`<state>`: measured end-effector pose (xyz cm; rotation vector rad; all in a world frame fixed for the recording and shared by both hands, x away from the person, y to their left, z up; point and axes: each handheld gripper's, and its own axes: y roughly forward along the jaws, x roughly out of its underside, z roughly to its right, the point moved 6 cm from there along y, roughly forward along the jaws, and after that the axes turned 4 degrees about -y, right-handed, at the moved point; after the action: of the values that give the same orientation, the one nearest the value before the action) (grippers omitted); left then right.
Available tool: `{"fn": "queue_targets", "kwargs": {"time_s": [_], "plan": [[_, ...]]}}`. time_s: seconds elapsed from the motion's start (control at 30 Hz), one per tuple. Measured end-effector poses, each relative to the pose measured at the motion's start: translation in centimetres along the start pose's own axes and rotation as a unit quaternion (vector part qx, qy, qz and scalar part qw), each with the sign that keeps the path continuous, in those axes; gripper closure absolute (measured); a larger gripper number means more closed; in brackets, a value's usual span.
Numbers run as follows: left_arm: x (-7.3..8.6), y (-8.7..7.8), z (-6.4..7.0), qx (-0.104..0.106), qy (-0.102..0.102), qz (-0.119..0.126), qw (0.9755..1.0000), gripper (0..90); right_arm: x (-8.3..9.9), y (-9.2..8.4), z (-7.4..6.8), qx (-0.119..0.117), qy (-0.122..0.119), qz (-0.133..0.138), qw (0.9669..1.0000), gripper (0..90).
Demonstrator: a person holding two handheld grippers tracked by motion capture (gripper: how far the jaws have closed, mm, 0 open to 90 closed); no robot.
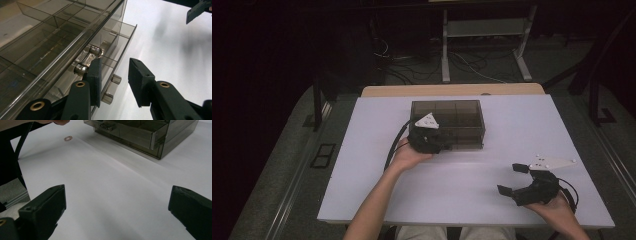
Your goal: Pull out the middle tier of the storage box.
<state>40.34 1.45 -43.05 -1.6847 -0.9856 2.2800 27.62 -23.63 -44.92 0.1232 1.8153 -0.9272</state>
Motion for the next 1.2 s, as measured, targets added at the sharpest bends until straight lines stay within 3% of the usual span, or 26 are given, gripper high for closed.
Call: {"fn": "queue_targets", "kwargs": {"time_s": [0.17, 0.33, 0.53, 0.73, 1.2], "plan": [[0.2, 0.1, 0.0, 0.001, 0.007, -0.004, 1.0, 64.0, 0.0, 0.0, 0.0, 0.0, 0.001, 0.0, 1.0, 0.9], [0.8, 0.9, -0.1, -0.009, 0.018, -0.024, 0.9995, 63.8, 0.0, 0.0, 0.0, -0.001, -0.001, -0.001, 1.0, 0.9], [0.7, 1.1, -0.4, 0.002, 0.005, -0.019, 0.9998, 68.6, 0.0, 0.0, 0.0, -0.002, 0.0, -0.001, 1.0, 0.8], [0.8, 1.1, -0.7, -0.002, 0.003, -0.018, 0.9998, 75.4, 0.0, 0.1, -0.1, -0.003, -0.002, -0.003, 1.0, 0.8], [0.8, 1.0, -0.4, -0.001, 0.001, -0.023, 0.9997, 76.5, 0.0, 0.1, -0.1, -0.003, -0.001, -0.004, 1.0, 0.9]]}}
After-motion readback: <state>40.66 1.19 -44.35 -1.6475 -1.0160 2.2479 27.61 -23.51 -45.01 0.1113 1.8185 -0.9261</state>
